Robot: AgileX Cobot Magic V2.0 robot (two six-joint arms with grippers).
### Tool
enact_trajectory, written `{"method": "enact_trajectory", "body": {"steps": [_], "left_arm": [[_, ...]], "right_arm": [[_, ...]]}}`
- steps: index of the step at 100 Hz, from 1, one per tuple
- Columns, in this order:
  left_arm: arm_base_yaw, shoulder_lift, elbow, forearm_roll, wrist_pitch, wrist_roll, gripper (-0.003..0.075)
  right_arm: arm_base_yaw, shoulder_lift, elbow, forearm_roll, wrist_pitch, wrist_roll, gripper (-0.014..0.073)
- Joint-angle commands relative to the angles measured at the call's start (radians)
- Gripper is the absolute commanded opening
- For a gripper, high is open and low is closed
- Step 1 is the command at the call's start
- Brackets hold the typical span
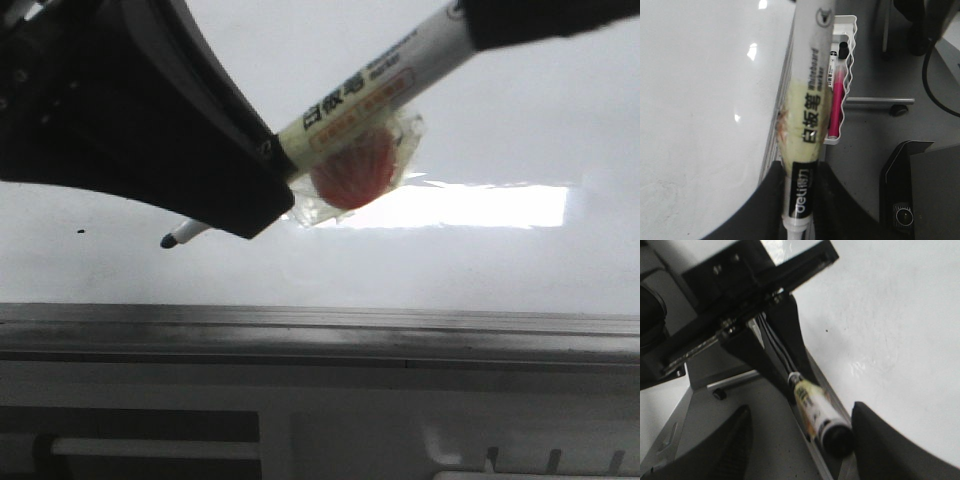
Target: Write number 6 on whiteboard
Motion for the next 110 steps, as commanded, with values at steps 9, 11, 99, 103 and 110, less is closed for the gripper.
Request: {"method": "enact_trajectory", "body": {"steps": [9, 11, 99, 103, 110], "left_arm": [[-0.008, -0.024, -0.033, -0.061, -0.056, 0.011, -0.0018], [-0.008, -0.024, -0.033, -0.066, -0.056, 0.017, -0.0018], [-0.008, -0.028, -0.033, -0.112, -0.098, 0.022, 0.0160], [-0.008, -0.030, -0.034, -0.117, -0.098, 0.016, 0.0263], [-0.008, -0.048, -0.040, -0.122, -0.100, -0.007, 0.0426]], "right_arm": [[0.062, 0.074, -0.034, 0.036, -0.186, -0.013, 0.0375], [0.068, 0.082, -0.034, 0.037, -0.182, -0.013, 0.0375], [0.089, 0.150, -0.034, 0.056, -0.132, -0.013, -0.0068], [0.089, 0.150, -0.034, 0.045, -0.132, -0.013, -0.0068], [0.089, 0.150, -0.034, 0.033, -0.139, -0.013, -0.0062]]}}
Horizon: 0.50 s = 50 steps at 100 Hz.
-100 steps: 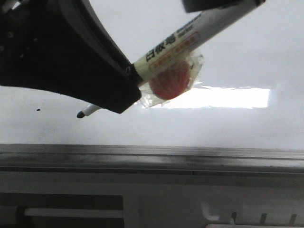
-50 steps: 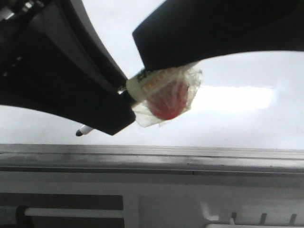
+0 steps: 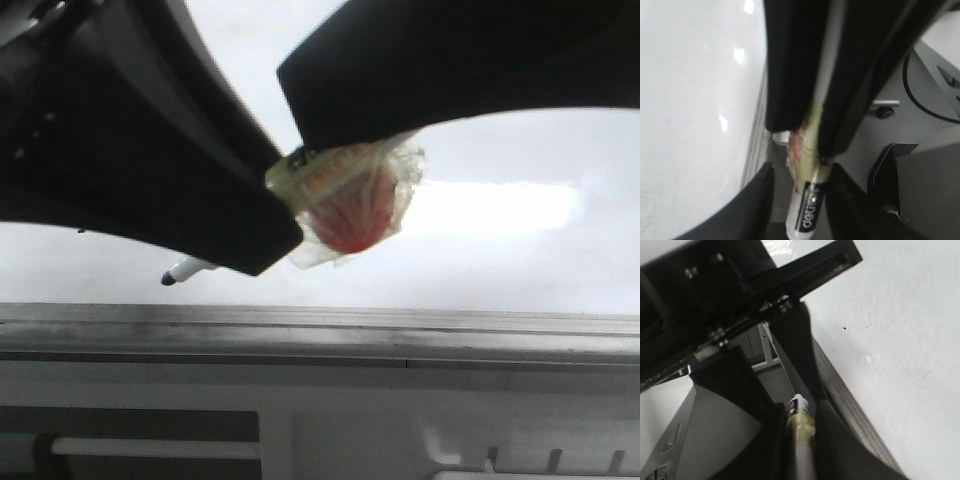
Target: Write number 6 on whiteboard
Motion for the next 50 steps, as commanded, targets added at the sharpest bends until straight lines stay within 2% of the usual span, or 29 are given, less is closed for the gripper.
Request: {"method": "enact_trajectory", "body": {"steps": [1, 5, 11, 31, 50], "left_arm": [[-0.002, -0.047, -0.048, -0.056, -0.109, -0.043, 0.0439], [-0.002, -0.066, -0.052, -0.058, -0.115, -0.051, 0.0500], [-0.002, -0.110, -0.052, -0.059, -0.141, -0.078, 0.0519], [0.040, -0.317, -0.045, -0.059, -0.249, -0.142, 0.0446], [0.187, -0.534, 0.045, -0.054, -0.296, -0.234, 0.0337]], "right_arm": [[0.000, -0.008, -0.032, -0.009, -0.034, -0.009, -0.0062], [0.000, -0.012, -0.032, -0.019, -0.042, -0.009, -0.0062], [-0.008, -0.027, -0.032, -0.040, -0.053, -0.009, -0.0062], [-0.117, -0.105, -0.032, -0.092, -0.061, -0.009, -0.0062], [-0.258, -0.198, -0.032, -0.233, -0.008, -0.009, -0.0062]]}}
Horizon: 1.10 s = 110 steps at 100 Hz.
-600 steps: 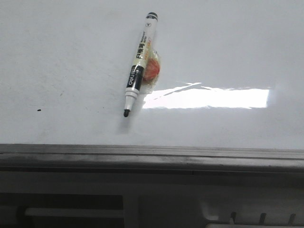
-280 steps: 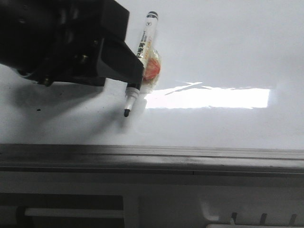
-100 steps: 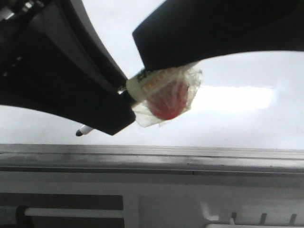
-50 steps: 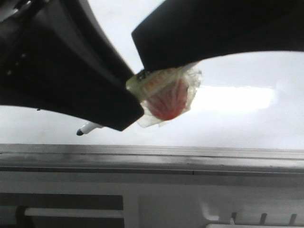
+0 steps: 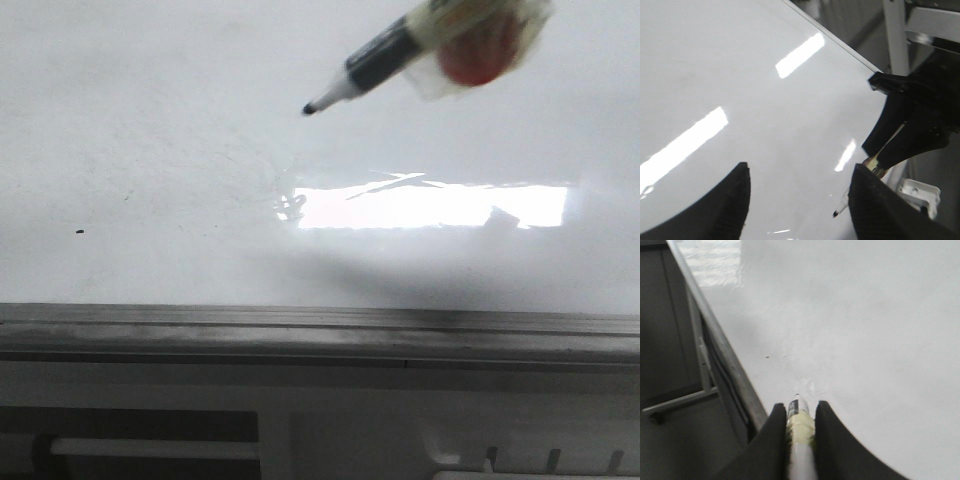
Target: Write number 6 on whiteboard
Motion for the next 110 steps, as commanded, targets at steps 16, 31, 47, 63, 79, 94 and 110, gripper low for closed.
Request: {"method": "enact_trajectory", "body": {"steps": [16, 31, 47, 63, 79, 94, 110], "left_arm": [[0.189, -0.212, 0.183, -0.029, -0.059, -0.174, 0.0126], [0.261, -0.275, 0.320, -0.096, -0.071, -0.181, -0.0019], [0.267, -0.277, 0.359, -0.135, -0.085, -0.181, -0.0019], [0.267, -0.277, 0.359, -0.137, -0.087, -0.181, -0.0019], [0.267, -0.277, 0.359, -0.139, -0.087, -0.181, -0.0019], [0.267, -0.277, 0.359, -0.138, -0.087, -0.181, -0.0019], [0.267, -0.277, 0.359, -0.138, -0.087, -0.181, -0.0019]], "right_arm": [[-0.162, -0.054, -0.032, -0.115, -0.021, -0.009, -0.0062], [-0.217, -0.040, -0.032, -0.115, -0.068, -0.009, -0.0062], [-0.223, 0.011, -0.032, -0.129, -0.167, -0.009, -0.0062], [-0.228, 0.062, -0.032, -0.129, -0.193, -0.009, -0.0062], [-0.228, 0.120, -0.032, -0.129, -0.186, -0.009, -0.0062], [-0.228, 0.146, -0.032, -0.129, -0.114, -0.009, -0.0062], [-0.226, 0.153, -0.032, -0.129, 0.019, -0.009, -0.0062]]}}
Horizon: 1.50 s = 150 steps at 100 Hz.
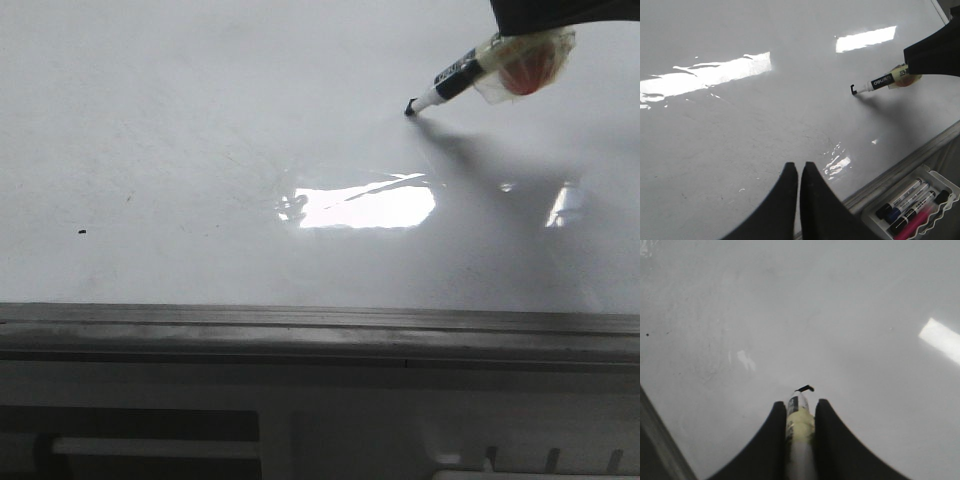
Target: Write number 6 on whiteboard
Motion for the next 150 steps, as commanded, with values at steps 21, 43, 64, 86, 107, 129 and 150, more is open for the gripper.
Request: {"method": "enact_trajectory", "body": {"steps": [21, 43, 64, 86, 107, 129, 150], "left_arm": [[0.004, 0.005, -0.026, -0.024, -0.071, -0.008, -0.0019], [0.004, 0.005, -0.026, -0.024, -0.075, -0.008, -0.0019], [0.004, 0.005, -0.026, -0.024, -0.075, -0.008, -0.0019], [0.004, 0.005, -0.026, -0.041, -0.075, -0.008, -0.0019], [0.004, 0.005, -0.026, -0.044, -0.075, -0.008, -0.0019], [0.004, 0.005, -0.026, -0.044, -0.071, -0.008, -0.0019], [0.004, 0.007, -0.031, -0.068, -0.064, -0.008, -0.0010]], "right_arm": [[0.000, 0.013, -0.021, -0.011, 0.282, -0.009, -0.0062], [-0.048, -0.034, -0.021, -0.024, 0.297, 0.003, -0.0062], [-0.116, -0.081, -0.021, -0.031, 0.221, 0.003, -0.0062], [-0.088, -0.069, -0.021, 0.014, 0.159, 0.003, -0.0062], [0.010, -0.030, -0.021, 0.018, 0.136, 0.003, -0.0062], [0.020, -0.021, -0.023, 0.020, 0.112, 0.003, -0.0062], [0.050, -0.070, -0.108, 0.020, 0.198, 0.003, -0.0062]]}}
